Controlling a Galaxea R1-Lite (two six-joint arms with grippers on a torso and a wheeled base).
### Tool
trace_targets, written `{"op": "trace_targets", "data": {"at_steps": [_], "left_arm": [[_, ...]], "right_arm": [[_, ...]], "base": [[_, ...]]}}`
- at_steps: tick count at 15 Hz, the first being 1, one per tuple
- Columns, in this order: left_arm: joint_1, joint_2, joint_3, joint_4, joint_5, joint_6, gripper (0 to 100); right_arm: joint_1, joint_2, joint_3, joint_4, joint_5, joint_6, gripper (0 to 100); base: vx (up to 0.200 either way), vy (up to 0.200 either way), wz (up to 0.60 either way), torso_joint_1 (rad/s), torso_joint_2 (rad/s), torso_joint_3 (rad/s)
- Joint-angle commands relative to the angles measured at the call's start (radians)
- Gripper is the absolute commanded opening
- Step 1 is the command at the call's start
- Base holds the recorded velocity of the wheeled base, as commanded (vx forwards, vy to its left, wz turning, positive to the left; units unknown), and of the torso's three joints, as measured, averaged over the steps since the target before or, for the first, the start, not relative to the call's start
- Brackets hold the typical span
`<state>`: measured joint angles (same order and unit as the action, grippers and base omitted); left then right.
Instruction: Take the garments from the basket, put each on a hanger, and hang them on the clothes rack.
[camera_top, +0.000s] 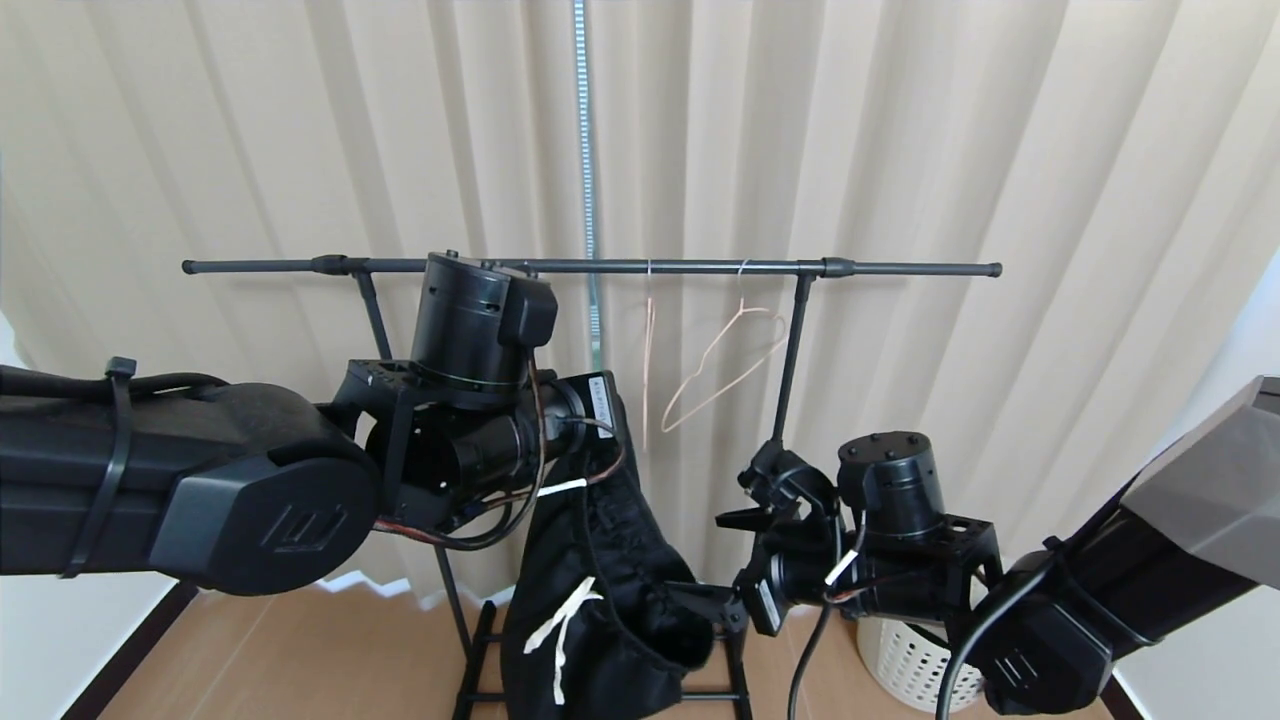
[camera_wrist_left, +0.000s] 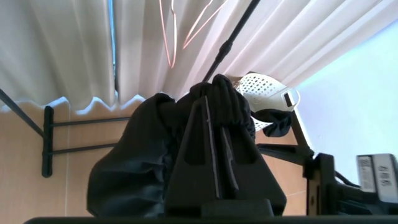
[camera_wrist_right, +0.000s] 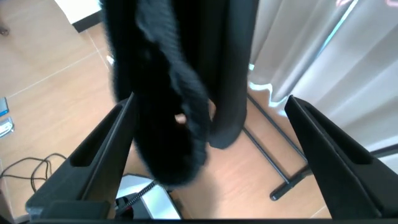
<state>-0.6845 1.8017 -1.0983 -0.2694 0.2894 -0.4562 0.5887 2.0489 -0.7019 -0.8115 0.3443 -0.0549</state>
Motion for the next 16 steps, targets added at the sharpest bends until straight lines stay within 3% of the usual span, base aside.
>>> {"op": "trace_targets", "data": {"at_steps": [1, 8, 9, 10, 16], "left_arm": [[-0.004, -0.004, 0.002, -0.001, -0.001, 0.001, 0], [-0.015, 0.001, 0.008, -0.001, -0.001, 0.001, 0], [-0.015, 0.001, 0.008, -0.001, -0.001, 0.001, 0], [-0.015, -0.001, 0.008, -0.001, -0.001, 0.001, 0], [0.008, -0.004, 0.008, 0.001, -0.001, 0.004, 0]], "right_arm": [[0.002, 0.057, -0.005, -0.020, -0.025, 0.000, 100], [0.025, 0.135, -0.033, -0.060, -0.059, 0.003, 100], [0.023, 0.135, -0.034, -0.060, -0.064, 0.003, 0], [0.006, 0.134, -0.037, -0.060, -0.099, 0.003, 0], [-0.084, 0.096, -0.045, -0.054, -0.108, -0.048, 0]], "base": [[0.000, 0.000, 0.00, 0.000, 0.00, 0.000], [0.000, 0.000, 0.00, 0.000, 0.00, 0.000], [0.000, 0.000, 0.00, 0.000, 0.00, 0.000], [0.000, 0.000, 0.00, 0.000, 0.00, 0.000], [0.000, 0.000, 0.00, 0.000, 0.00, 0.000]]}}
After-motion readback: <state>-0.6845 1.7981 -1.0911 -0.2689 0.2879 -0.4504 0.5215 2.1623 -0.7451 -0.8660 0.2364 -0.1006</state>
